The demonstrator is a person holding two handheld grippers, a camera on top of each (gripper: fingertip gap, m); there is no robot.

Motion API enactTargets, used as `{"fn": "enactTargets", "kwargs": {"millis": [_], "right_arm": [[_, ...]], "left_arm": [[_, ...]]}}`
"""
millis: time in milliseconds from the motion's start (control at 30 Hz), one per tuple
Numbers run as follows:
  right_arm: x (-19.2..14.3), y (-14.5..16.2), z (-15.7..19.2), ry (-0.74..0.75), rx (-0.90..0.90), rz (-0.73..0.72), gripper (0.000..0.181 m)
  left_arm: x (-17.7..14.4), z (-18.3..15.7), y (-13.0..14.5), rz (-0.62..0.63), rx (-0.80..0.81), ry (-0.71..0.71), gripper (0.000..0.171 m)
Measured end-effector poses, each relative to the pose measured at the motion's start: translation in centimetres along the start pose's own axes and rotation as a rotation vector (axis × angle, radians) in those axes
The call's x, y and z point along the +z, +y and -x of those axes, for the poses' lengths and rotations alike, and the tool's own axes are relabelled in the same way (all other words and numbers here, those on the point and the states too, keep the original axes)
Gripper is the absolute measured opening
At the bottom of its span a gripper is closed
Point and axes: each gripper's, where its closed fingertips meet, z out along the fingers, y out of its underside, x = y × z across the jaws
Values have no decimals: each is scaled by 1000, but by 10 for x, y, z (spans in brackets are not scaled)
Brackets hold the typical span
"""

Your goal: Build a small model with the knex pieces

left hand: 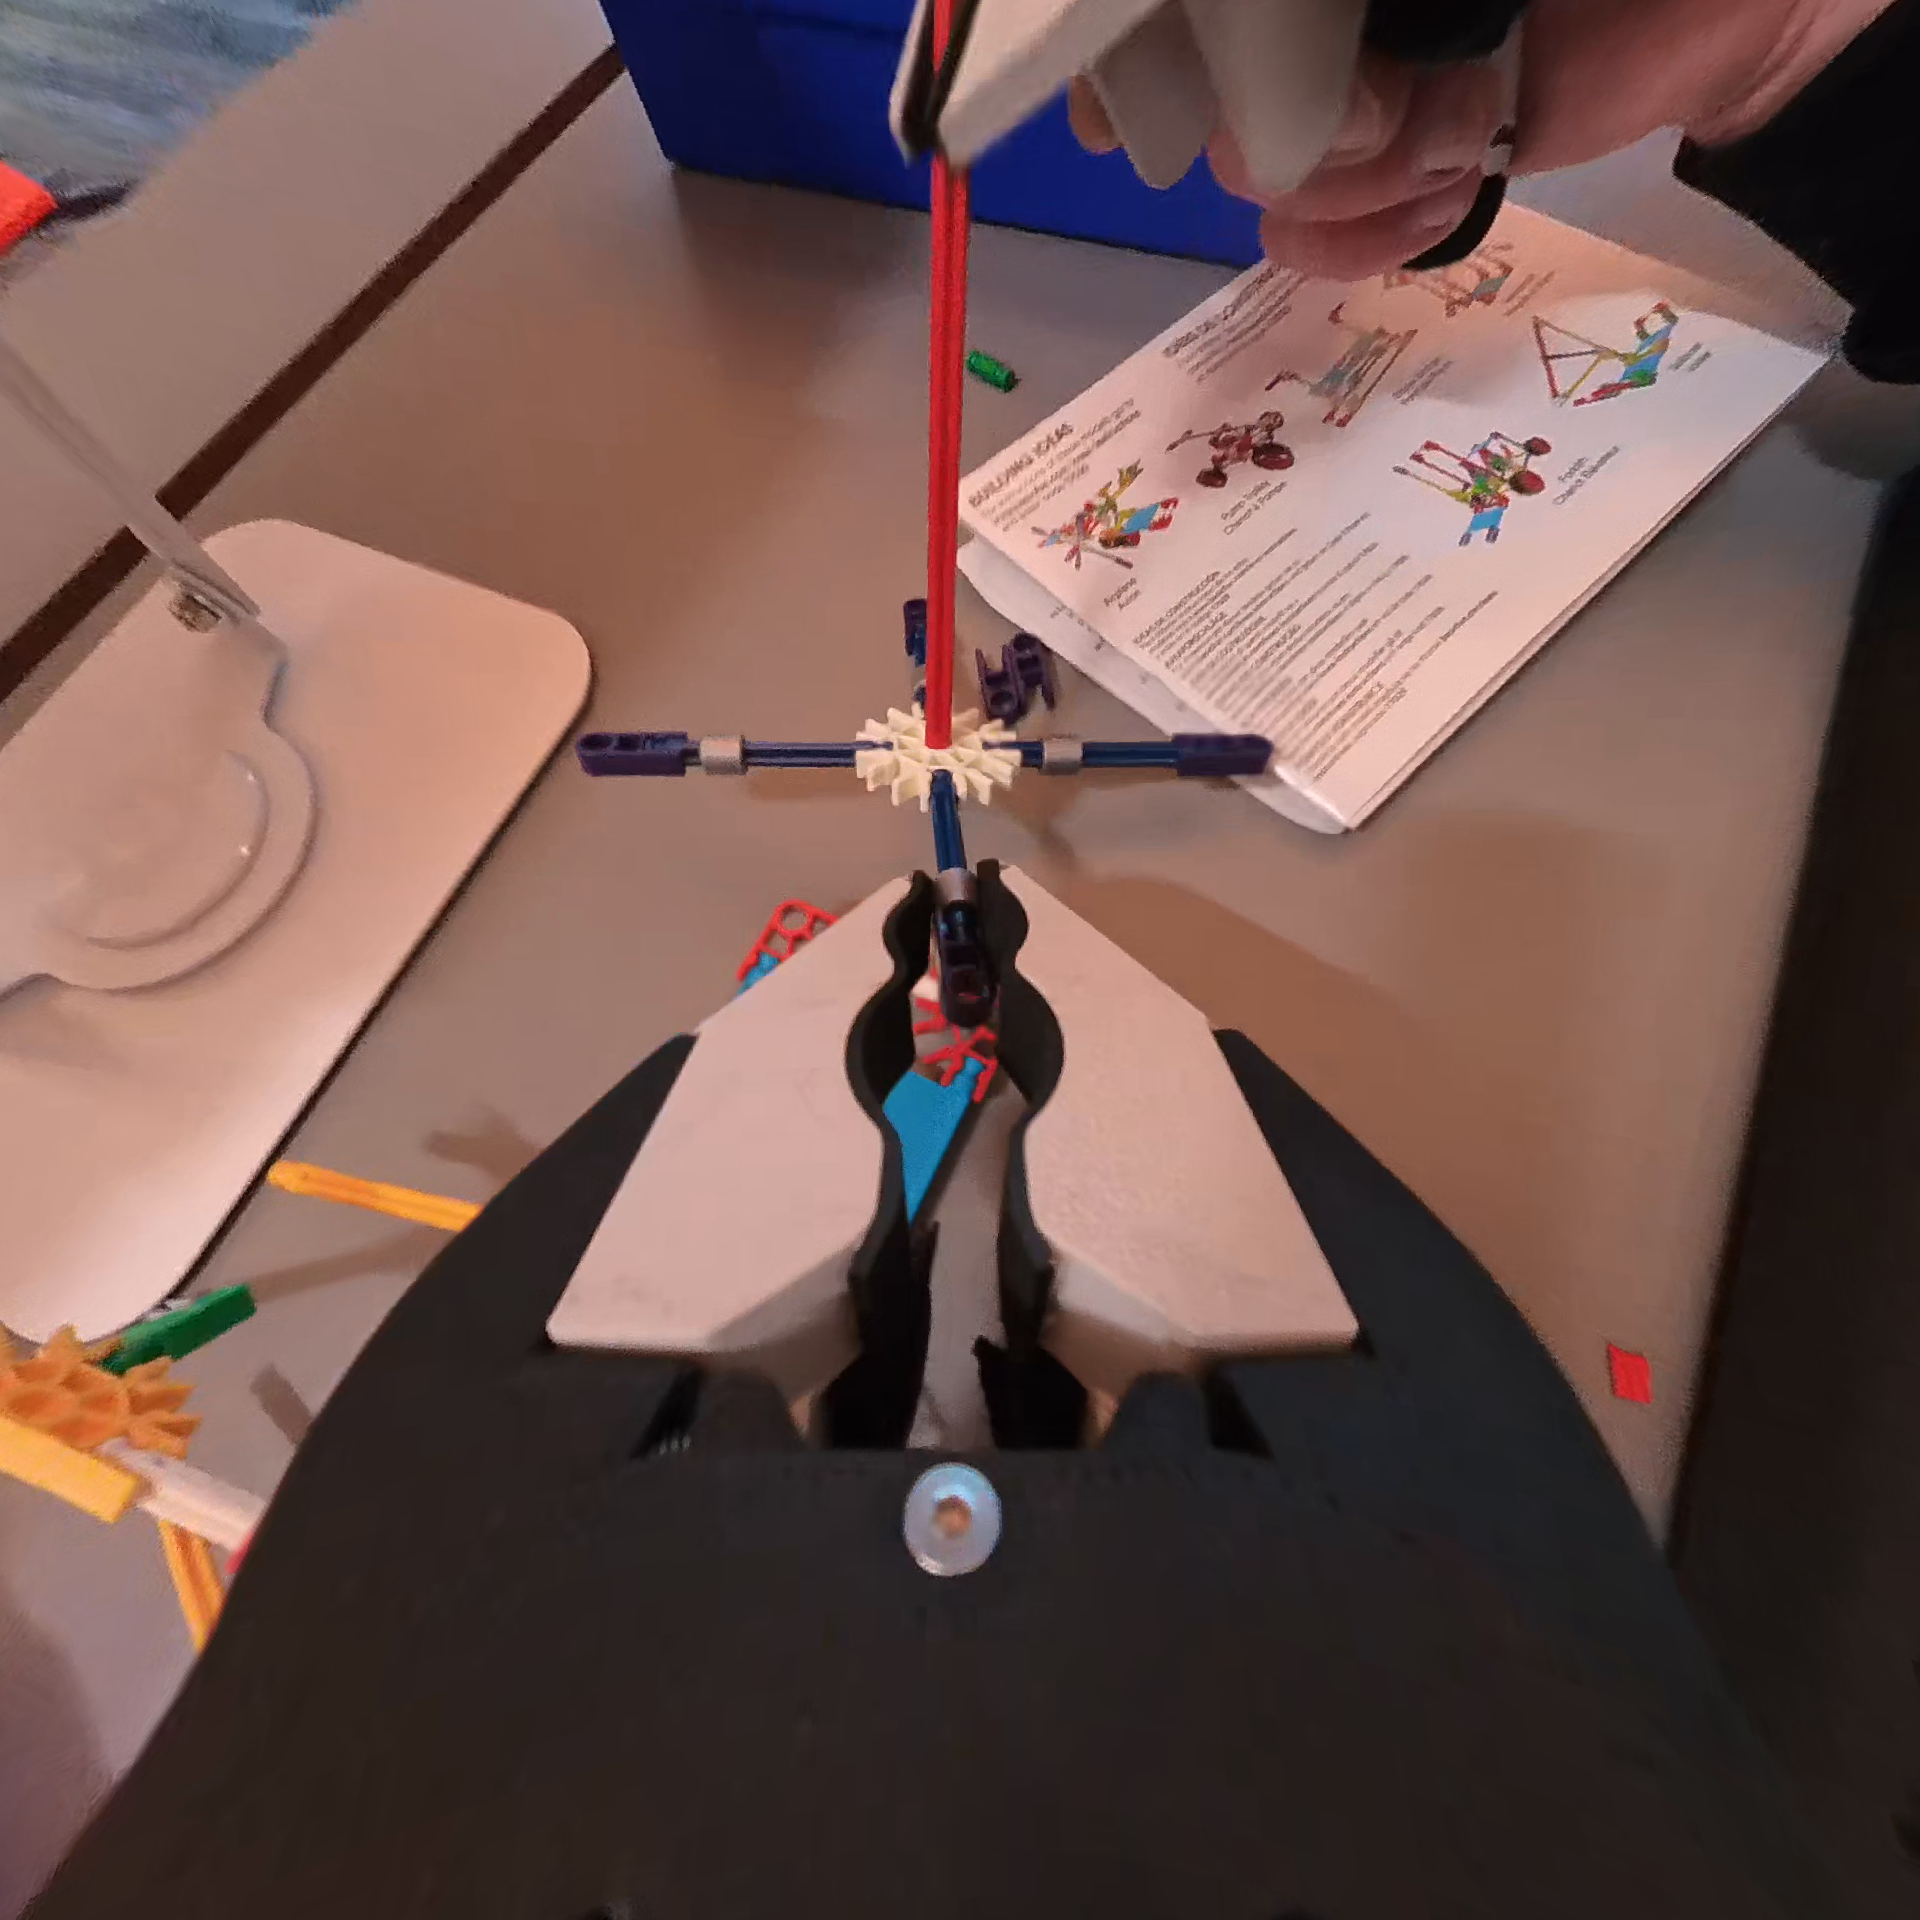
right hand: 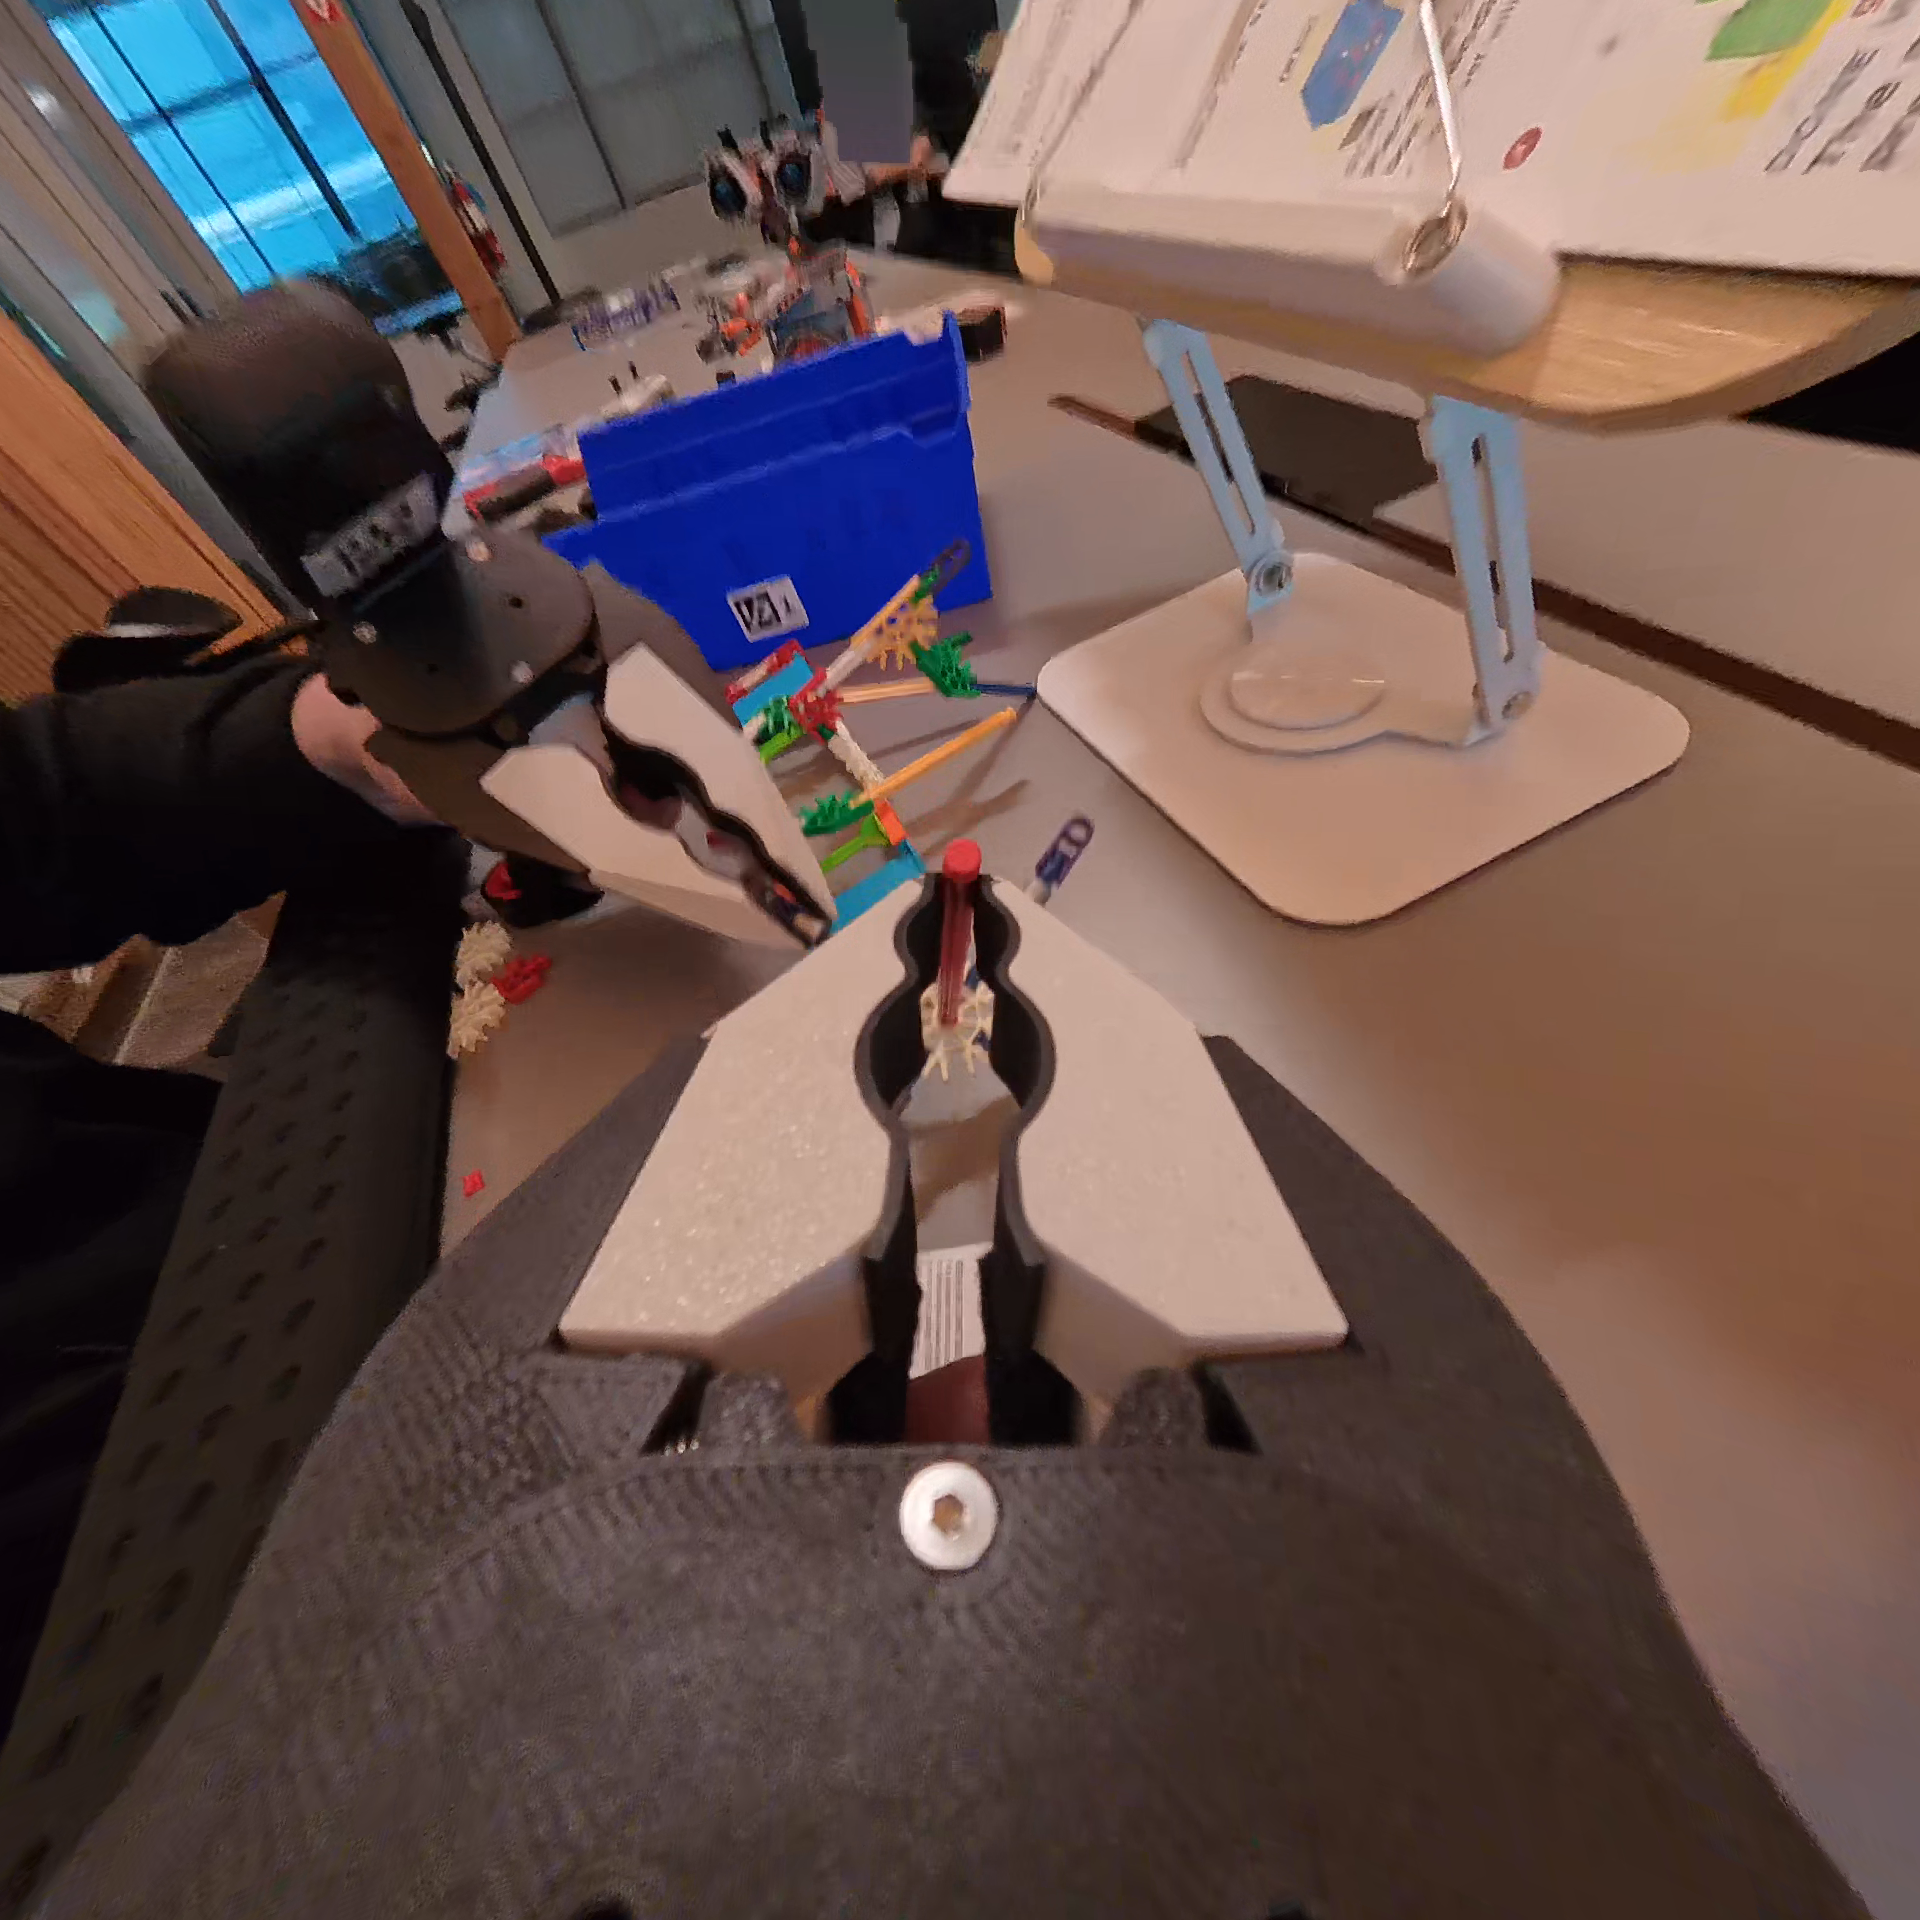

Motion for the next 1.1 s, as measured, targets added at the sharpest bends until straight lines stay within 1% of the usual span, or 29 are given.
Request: {"fn": "enactTargets", "kwargs": {"millis": [67, 167, 267, 333, 400, 433, 467, 500, 533, 600, 667, 733, 767, 867, 933, 967, 1033, 1100], "right_arm": [[0, 8, 2, -5, -10, 51, 2], [2, 21, 1, -30, 36, 107, 2], [4, 28, 0, -35, 52, 134, 2], [5, 26, -1, -28, 38, 113, 2], [6, 32, 0, -55, 59, 130, 2], [7, 36, -2, -57, 71, 138, 2], [7, 40, -5, -55, 83, 147, 2], [7, 40, -6, -64, 104, 138, 2], [6, 39, -7, -66, 113, 129, 2], [7, 40, -8, -68, 118, 130, 2], [8, 40, -8, -73, 126, 126, 2], [7, 40, -8, -78, 136, 121, 2], [6, 40, -9, -81, 143, 116, 2], [4, 38, -11, -82, 152, 102, 2], [4, 38, -10, -84, 153, 104, 2], [5, 39, -10, -85, 153, 106, 2], [4, 39, -10, -91, 154, 106, 2], [4, 39, -11, -95, 164, 101, 2]], "left_arm": [[-3, 3, -10, -21, 24, -19, 6], [-7, 3, -24, -44, 59, -26, 6], [-6, 4, -28, -25, 94, -29, 6], [-6, 6, -33, -32, 118, -42, 6], [-6, 1, -36, -47, 145, 1, 4], [-5, -1, -35, -47, 168, 17, 0], [-5, -4, -32, -36, 177, 42, 0], [-3, -3, -28, -22, 172, 52, 3], [-2, 2, -26, -23, 164, 34, 4], [-2, 2, -22, -25, 150, 58, 9], [-6, 5, -21, -22, 115, 92, 16], [-12, 6, -23, -40, 75, 158, 23], [-17, 4, -24, -58, 72, 203, 23], [-27, 15, -23, -69, -14, 241, 25], [-30, 16, -16, -33, -56, 288, 30], [-29, 14, -11, -11, -51, 306, 31], [-16, 19, -8, 2, 2, 235, 30], [5, 22, 6, 95, 85, 156, 30]]}}
